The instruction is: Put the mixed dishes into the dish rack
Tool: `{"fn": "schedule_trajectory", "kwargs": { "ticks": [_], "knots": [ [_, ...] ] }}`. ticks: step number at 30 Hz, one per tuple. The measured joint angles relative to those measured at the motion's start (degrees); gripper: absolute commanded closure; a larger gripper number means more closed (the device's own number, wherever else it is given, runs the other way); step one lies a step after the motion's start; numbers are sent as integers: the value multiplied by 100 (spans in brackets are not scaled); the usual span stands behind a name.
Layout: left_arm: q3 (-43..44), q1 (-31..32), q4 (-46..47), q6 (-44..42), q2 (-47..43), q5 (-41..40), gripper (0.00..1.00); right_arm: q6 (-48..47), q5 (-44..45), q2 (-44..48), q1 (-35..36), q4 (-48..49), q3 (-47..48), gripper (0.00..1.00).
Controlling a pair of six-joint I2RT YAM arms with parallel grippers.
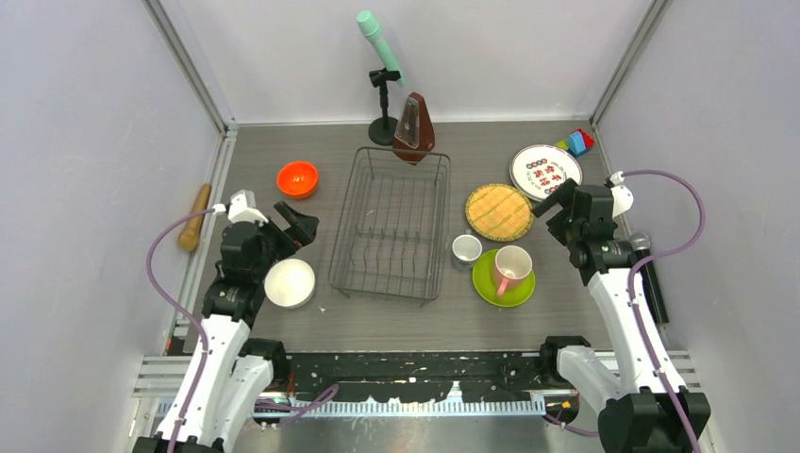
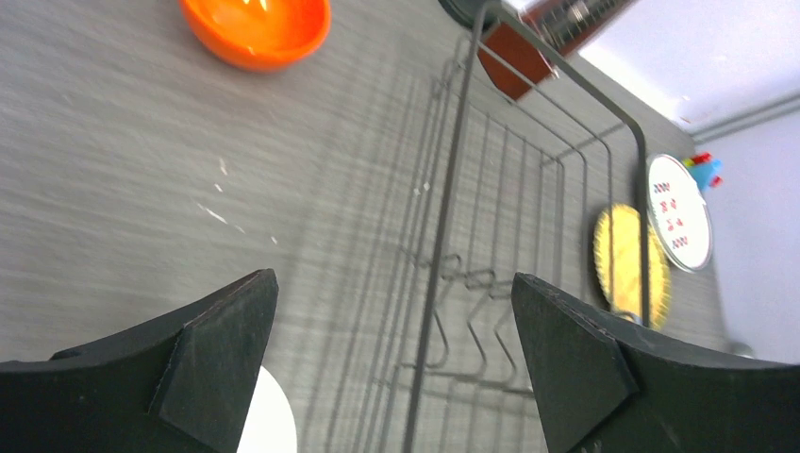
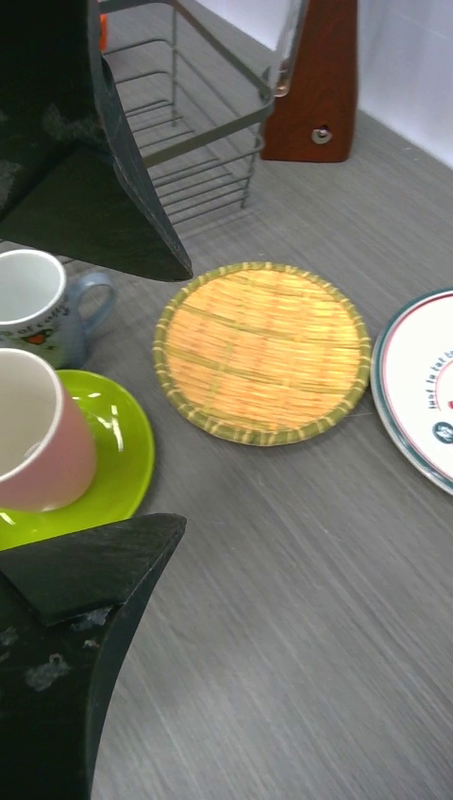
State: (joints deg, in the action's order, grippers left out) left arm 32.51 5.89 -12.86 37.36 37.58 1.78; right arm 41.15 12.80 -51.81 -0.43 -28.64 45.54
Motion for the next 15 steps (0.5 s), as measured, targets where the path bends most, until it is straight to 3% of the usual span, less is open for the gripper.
{"fn": "schedule_trajectory", "kwargs": {
  "ticks": [8,15],
  "knots": [
    [94,0,-601,264,-186,415,1,208,-358,-262,0,-1123,422,3],
    [866,0,-1119,35,660,118,2,313,-608,-293,0,-1508,417,5]
  ]
}}
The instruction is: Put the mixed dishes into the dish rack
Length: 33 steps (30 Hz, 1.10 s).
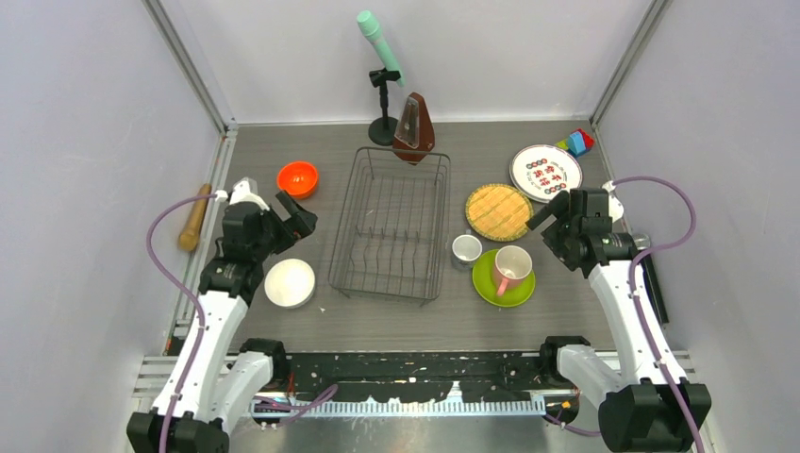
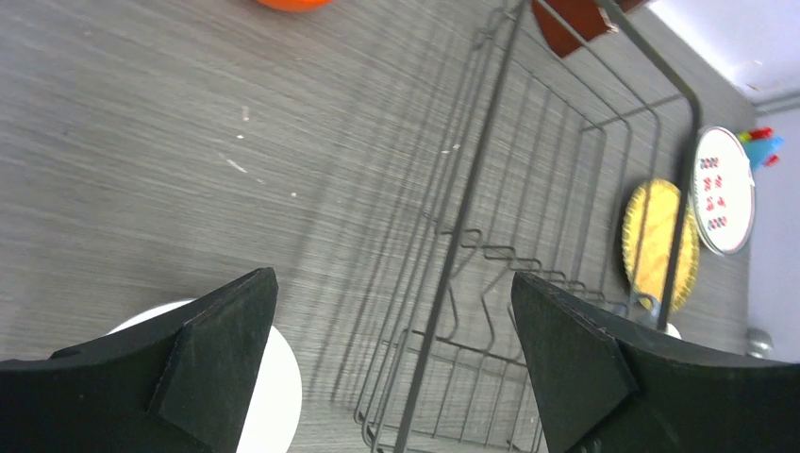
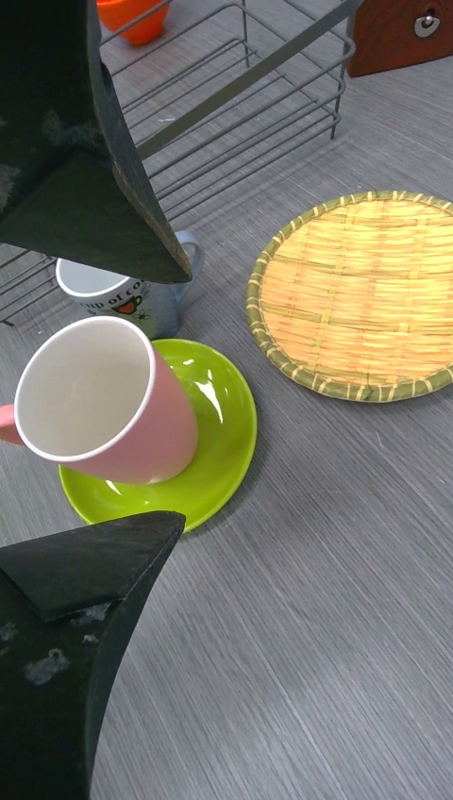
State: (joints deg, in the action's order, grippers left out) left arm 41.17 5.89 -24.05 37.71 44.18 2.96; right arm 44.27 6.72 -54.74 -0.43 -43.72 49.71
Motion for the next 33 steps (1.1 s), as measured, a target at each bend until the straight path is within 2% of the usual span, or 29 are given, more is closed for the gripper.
{"fn": "schedule_trajectory", "kwargs": {
  "ticks": [5,8,13,23,28,33],
  "knots": [
    [302,-177,-168,393,715,-518,0,254,-103,44,0,133,-33,6],
    [660,-549,-197,748,1329,-658,0,428,-31,61,0,208,-44,6],
    [1123,-1213,4,1552,2428,-638,7,612,219,22,0,269,-42,6],
    [2151,-1362,-79,2787,4557,-890,11,693,352,-144,0,389,42,6],
    [2702,-1368,13,3001,5368,-728,18,691,369,-166,0,435,44,6],
    [3042,-1368,74,3154,5871,-634,32,695,369,-258,0,470,46,7]
  ]
}}
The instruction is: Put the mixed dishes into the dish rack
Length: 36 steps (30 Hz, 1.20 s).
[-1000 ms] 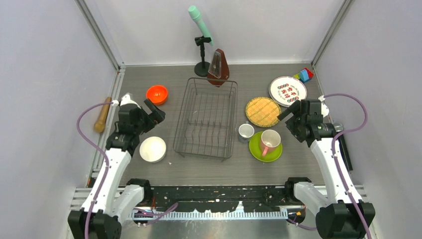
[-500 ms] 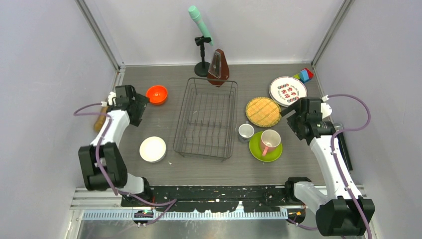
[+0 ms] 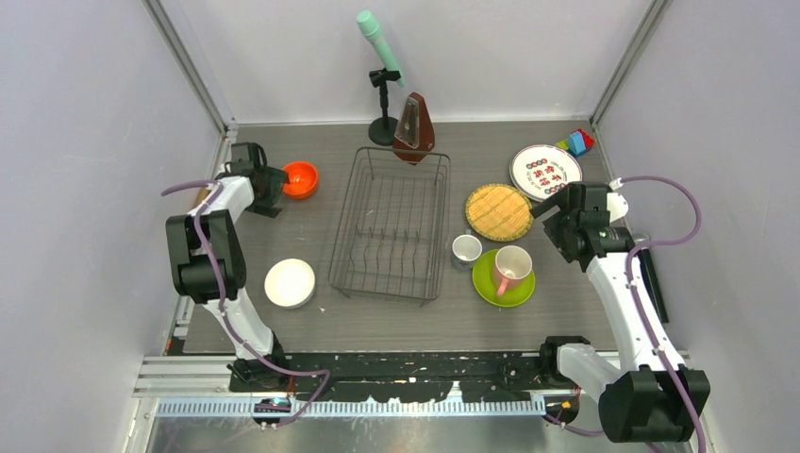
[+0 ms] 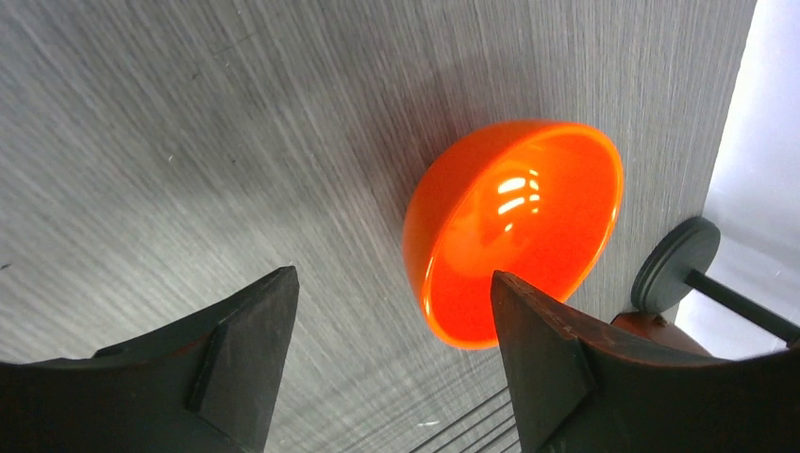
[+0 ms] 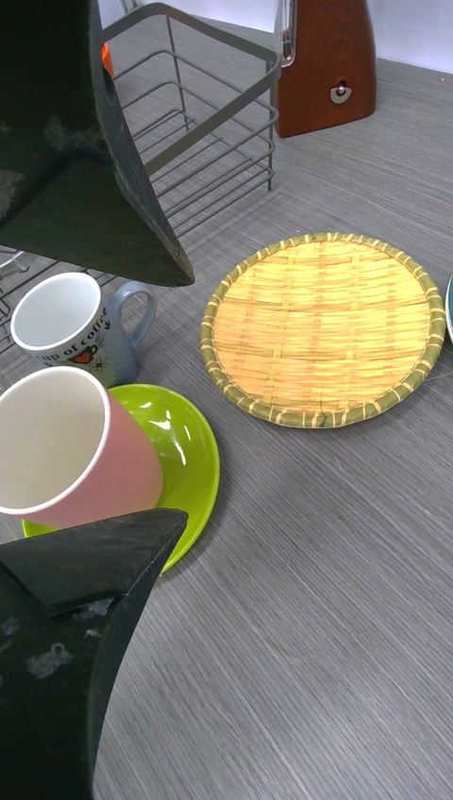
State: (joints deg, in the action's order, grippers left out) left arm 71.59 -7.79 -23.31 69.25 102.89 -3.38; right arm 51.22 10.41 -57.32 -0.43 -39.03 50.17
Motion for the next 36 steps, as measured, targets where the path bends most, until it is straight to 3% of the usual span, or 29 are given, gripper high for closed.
{"fn": "schedule_trajectory", "kwargs": {
  "ticks": [4,6,9,11,17,22,26,29,33,36],
  "knots": [
    [227,0,39,103,337,90,44,13,-4,-85,0,26,2,7],
    [337,0,46,140,507,157,56,22,-9,-133,0,44,17,7],
    [393,0,118,251,695,291,86,33,-52,-210,0,66,59,7],
    [393,2,157,269,752,369,99,42,-92,-236,0,85,96,7],
    [181,-15,426,199,651,428,100,20,-326,-258,0,142,179,7],
    [-455,-20,793,13,-107,702,100,-201,-1014,-284,0,367,302,9],
    [-684,-20,1663,-127,-750,1700,100,-304,-2072,-339,0,973,323,10],
    [-863,17,2830,74,-977,2802,100,-254,-2911,-498,46,1650,341,9],
    [-1147,221,4015,614,-1003,3908,100,-289,-3652,-879,667,2352,603,1],
    [-1440,575,4607,1075,-1038,4428,100,-459,-3810,-1019,1298,2892,789,0]
  ]
}}
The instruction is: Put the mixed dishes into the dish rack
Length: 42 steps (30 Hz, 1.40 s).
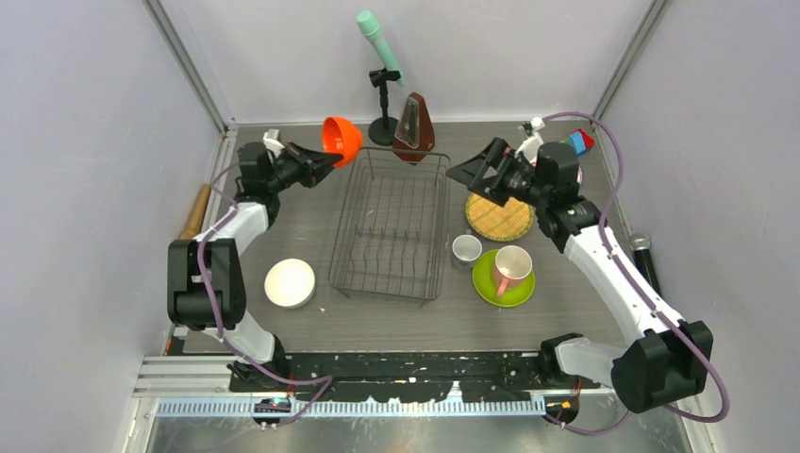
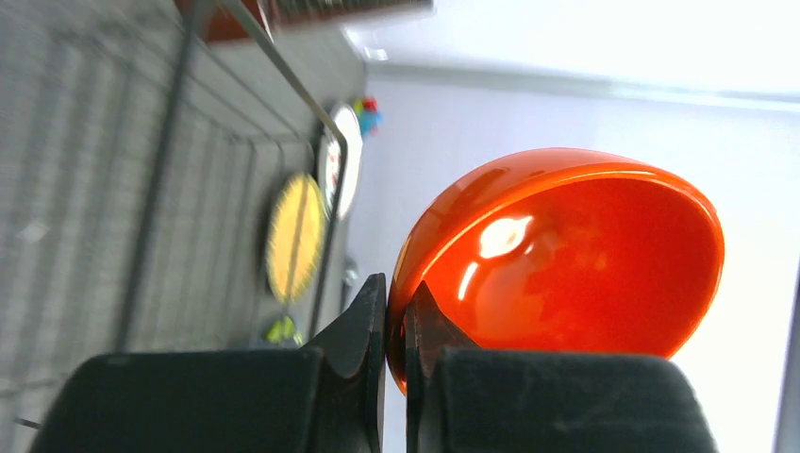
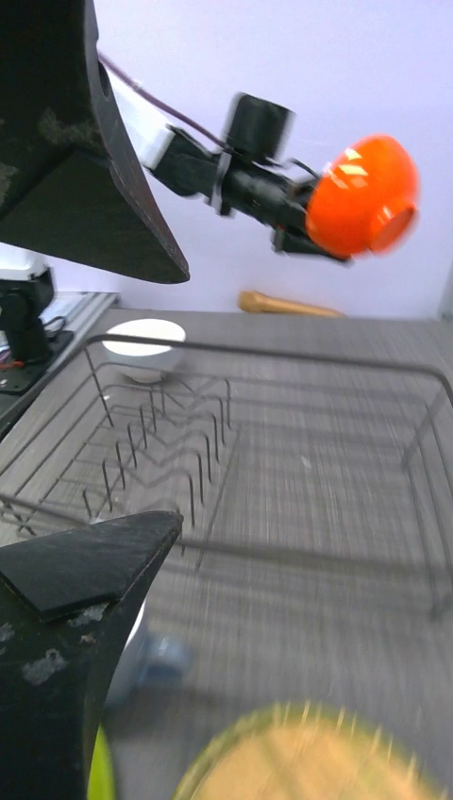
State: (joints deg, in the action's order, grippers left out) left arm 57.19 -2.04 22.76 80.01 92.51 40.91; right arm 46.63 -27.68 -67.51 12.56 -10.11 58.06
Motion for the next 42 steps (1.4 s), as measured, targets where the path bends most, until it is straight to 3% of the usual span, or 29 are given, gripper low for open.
{"fn": "schedule_trajectory", "kwargs": {
  "ticks": [9,16,30,33,35,37,38,40,42],
  "knots": [
    [-247,1016,605,728,-476,623,100,-966,37,-72,1246,1528,199,0],
    [-247,1410,675,780,-807,669,100,-1541,317,-686,1655,1478,1093,0],
    [-247,1591,376,616,-824,507,100,-1910,1016,-1311,2465,1088,1742,2],
    [-247,1626,345,610,-824,461,100,-1952,1228,-1357,2516,1036,1790,15],
    [-247,1631,326,597,-824,452,100,-1965,1368,-1357,2538,999,1790,31],
    [-247,1631,304,568,-824,413,100,-1985,1480,-1357,2546,979,1790,52],
    [-247,1626,284,553,-824,378,100,-2015,1545,-1357,2549,960,1790,67],
    [-245,1624,223,546,-824,365,100,-2050,1585,-1357,2549,918,1790,82],
    [-247,1631,190,505,-824,345,96,-2063,1615,-1357,2564,907,1790,90]
  ]
}}
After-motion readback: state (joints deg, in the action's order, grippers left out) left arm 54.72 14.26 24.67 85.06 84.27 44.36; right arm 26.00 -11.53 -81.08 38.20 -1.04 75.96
